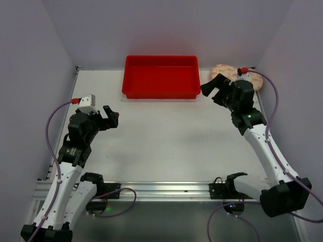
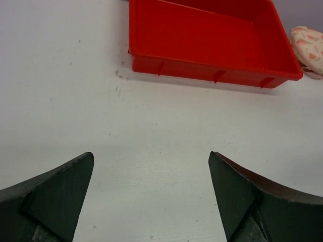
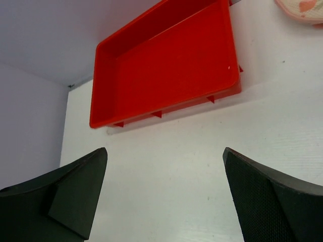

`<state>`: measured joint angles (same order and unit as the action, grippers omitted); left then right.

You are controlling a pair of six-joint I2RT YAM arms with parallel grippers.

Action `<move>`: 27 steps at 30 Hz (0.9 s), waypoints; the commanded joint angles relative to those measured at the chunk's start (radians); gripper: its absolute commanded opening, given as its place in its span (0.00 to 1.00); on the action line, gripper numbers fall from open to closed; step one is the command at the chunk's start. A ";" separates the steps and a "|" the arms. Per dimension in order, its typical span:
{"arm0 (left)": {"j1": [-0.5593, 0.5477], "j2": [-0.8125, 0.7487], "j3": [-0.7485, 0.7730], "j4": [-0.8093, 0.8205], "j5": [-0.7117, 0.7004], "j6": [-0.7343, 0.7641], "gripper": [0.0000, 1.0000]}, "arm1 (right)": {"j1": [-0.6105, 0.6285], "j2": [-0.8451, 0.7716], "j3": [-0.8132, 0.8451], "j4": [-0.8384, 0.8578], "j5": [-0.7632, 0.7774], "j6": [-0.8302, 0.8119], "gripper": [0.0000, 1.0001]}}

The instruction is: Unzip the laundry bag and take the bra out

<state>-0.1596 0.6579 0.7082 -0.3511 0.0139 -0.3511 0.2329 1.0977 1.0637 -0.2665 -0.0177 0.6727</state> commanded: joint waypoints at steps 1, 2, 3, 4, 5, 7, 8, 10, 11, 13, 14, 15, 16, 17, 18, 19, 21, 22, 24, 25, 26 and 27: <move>-0.004 -0.043 -0.047 0.123 -0.055 -0.035 1.00 | -0.090 0.083 0.016 0.229 0.022 0.151 0.99; -0.004 -0.046 -0.049 0.124 -0.064 -0.032 1.00 | -0.130 0.156 0.022 0.242 0.022 0.162 0.99; -0.004 -0.049 -0.046 0.123 -0.069 -0.028 1.00 | -0.145 0.200 0.053 0.243 0.024 0.188 0.99; -0.004 -0.047 -0.039 0.117 -0.075 -0.022 1.00 | -0.161 0.241 0.074 0.243 0.033 0.198 0.99; -0.004 -0.047 -0.041 0.107 -0.092 -0.020 1.00 | -0.181 0.286 0.090 0.250 0.053 0.211 0.99; -0.004 -0.050 -0.044 0.103 -0.098 -0.016 1.00 | -0.201 0.419 0.140 0.285 0.085 0.225 0.99; -0.004 -0.052 -0.044 0.097 -0.103 -0.014 1.00 | -0.223 0.468 0.163 0.288 0.082 0.237 0.99; -0.004 -0.057 -0.047 0.093 -0.109 -0.009 1.00 | -0.260 0.614 0.267 0.250 0.033 0.284 0.99; -0.003 -0.060 -0.047 0.093 -0.117 -0.006 1.00 | -0.282 0.658 0.303 0.230 0.025 0.304 0.99; -0.003 -0.055 -0.047 0.093 -0.121 -0.005 1.00 | -0.299 0.775 0.381 0.227 0.022 0.356 0.99; -0.001 -0.052 -0.047 0.095 -0.120 -0.005 1.00 | -0.313 0.809 0.419 0.231 0.022 0.378 0.99; -0.001 -0.049 -0.047 0.096 -0.117 -0.005 1.00 | -0.319 0.838 0.432 0.236 0.022 0.430 0.99; 0.000 -0.041 -0.046 0.097 -0.117 -0.002 1.00 | -0.325 0.885 0.436 0.245 0.022 0.454 0.99; 0.000 -0.038 -0.046 0.097 -0.115 0.000 1.00 | -0.334 0.904 0.438 0.294 0.022 0.474 0.99; 0.002 -0.034 -0.047 0.097 -0.115 0.000 1.00 | -0.336 0.918 0.433 0.317 0.022 0.507 0.99; 0.005 -0.026 -0.046 0.097 -0.115 0.003 1.00 | -0.336 0.942 0.432 0.358 0.024 0.519 0.99; 0.009 -0.018 -0.046 0.097 -0.115 0.004 1.00 | -0.342 0.970 0.446 0.384 0.022 0.542 0.99; 0.014 -0.018 -0.047 0.100 -0.114 0.004 1.00 | -0.345 0.987 0.459 0.385 0.024 0.553 0.99; 0.020 -0.017 -0.049 0.104 -0.108 0.004 1.00 | -0.356 1.044 0.504 0.377 -0.010 0.582 0.99; 0.023 -0.014 -0.050 0.107 -0.107 0.006 1.00 | -0.359 1.063 0.521 0.356 -0.021 0.599 0.99; 0.026 -0.011 -0.052 0.115 -0.101 0.008 1.00 | -0.365 1.096 0.538 0.352 -0.027 0.614 0.99; 0.028 -0.001 -0.052 0.116 -0.098 0.008 1.00 | -0.366 1.108 0.538 0.366 -0.030 0.632 0.99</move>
<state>-0.1444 0.6487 0.6579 -0.3008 -0.0826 -0.3561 -0.1215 2.1674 1.5440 0.0395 -0.0223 1.2144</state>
